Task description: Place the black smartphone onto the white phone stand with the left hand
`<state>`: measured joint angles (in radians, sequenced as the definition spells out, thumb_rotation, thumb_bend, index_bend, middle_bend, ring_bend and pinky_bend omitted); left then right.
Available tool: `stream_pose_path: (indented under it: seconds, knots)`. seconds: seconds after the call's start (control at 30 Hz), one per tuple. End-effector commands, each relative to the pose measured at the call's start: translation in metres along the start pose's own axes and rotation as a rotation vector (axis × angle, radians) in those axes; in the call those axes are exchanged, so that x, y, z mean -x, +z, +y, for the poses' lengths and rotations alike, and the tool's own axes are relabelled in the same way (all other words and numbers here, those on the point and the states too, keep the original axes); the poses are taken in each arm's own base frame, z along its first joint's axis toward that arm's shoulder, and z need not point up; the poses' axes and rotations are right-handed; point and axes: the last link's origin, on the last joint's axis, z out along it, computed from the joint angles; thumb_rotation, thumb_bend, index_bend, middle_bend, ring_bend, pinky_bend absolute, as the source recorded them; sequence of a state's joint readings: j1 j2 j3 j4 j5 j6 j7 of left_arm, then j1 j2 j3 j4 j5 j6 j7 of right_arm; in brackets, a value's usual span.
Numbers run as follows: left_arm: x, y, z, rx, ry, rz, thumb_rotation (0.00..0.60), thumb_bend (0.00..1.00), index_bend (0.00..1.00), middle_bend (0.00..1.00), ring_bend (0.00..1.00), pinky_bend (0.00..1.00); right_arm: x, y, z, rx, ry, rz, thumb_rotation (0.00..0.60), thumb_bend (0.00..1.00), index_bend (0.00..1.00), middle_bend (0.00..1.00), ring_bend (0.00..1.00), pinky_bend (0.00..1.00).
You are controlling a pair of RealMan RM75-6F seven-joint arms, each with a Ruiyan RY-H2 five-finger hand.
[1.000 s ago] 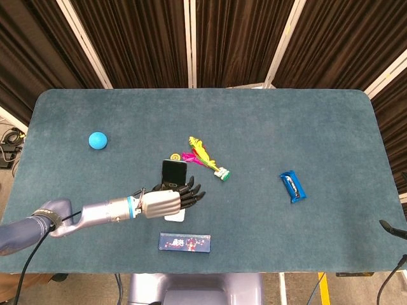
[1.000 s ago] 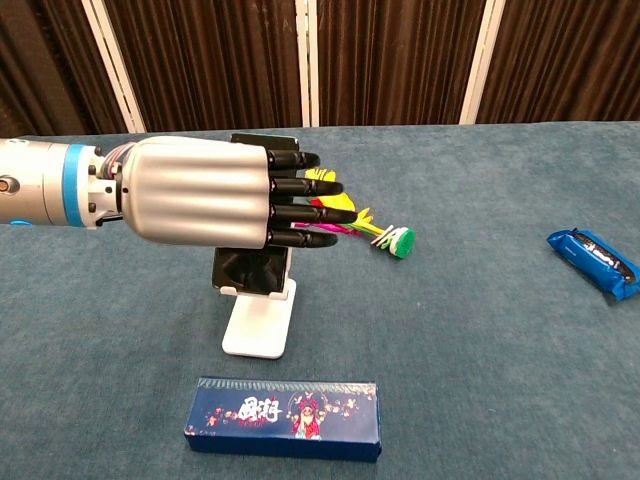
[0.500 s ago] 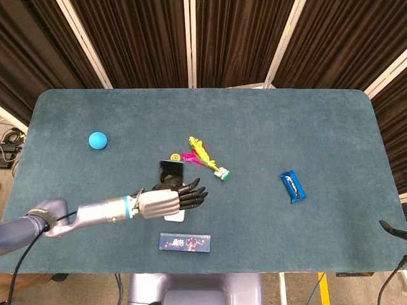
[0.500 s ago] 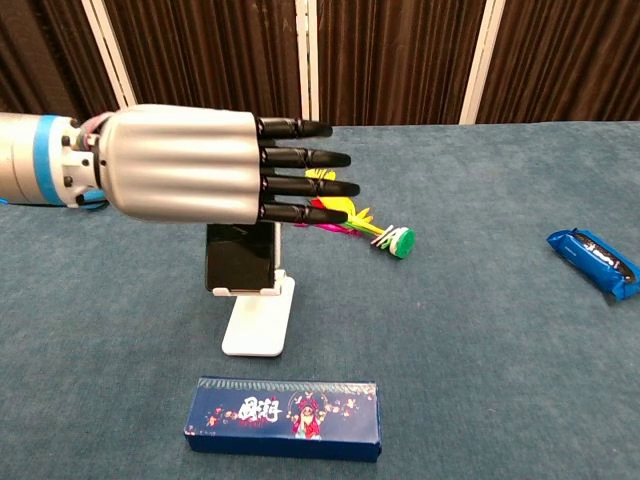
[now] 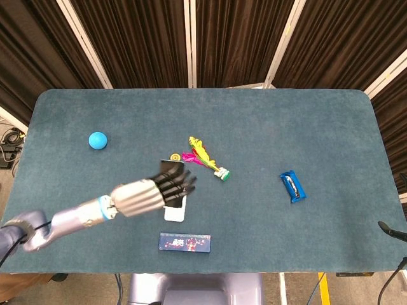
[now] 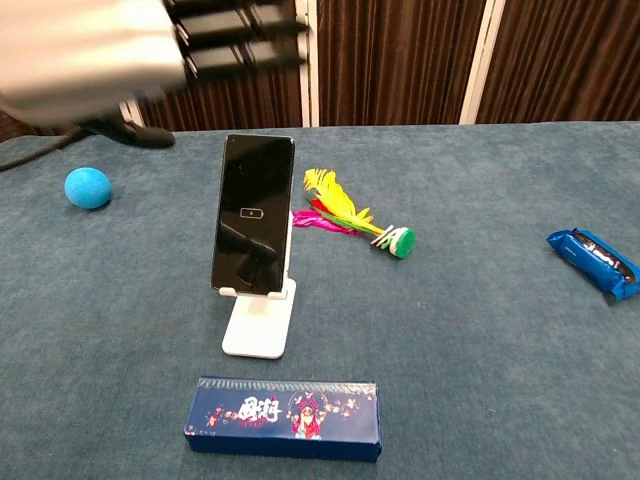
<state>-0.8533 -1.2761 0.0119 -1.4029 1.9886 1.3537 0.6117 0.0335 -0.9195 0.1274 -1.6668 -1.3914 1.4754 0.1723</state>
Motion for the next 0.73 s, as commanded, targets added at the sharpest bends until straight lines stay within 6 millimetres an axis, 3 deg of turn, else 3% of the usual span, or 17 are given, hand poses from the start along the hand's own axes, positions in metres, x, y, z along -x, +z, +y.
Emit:
stream_pose_path:
  seconds: [0.03,0.27,0.47,0.73]
  knots:
    - [-0.012,-0.032,-0.017,-0.28,-0.233,-0.024,0.6,0.0,0.0,0.0,0.0,0.03,0.0,-0.001,-0.001,-0.005,0.002,0.0,0.6,0.0,0.0,0.0,0.0,0.0]
    - [-0.012,-0.092,-0.022,-0.59,-0.459,-0.128,0.6,0.0,0.0,0.0,0.0,0.0,-0.002,-0.004,-0.005,-0.023,0.006,0.004,0.6,0.0,0.0,0.0,0.0,0.0]
    - [-0.023,-0.162,0.005,-0.819,-0.609,-0.403,0.6,0.0,0.0,0.0,0.0,0.0,-0.002,-0.006,-0.006,-0.027,0.004,0.005,0.6,0.0,0.0,0.0,0.0,0.0]
    - [-0.043,-0.202,0.037,-0.995,-0.754,-0.459,0.6,0.0,0.0,0.0,0.0,0.0,-0.002,-0.007,-0.009,-0.037,-0.001,0.009,0.6,0.0,0.0,0.0,0.0,0.0]
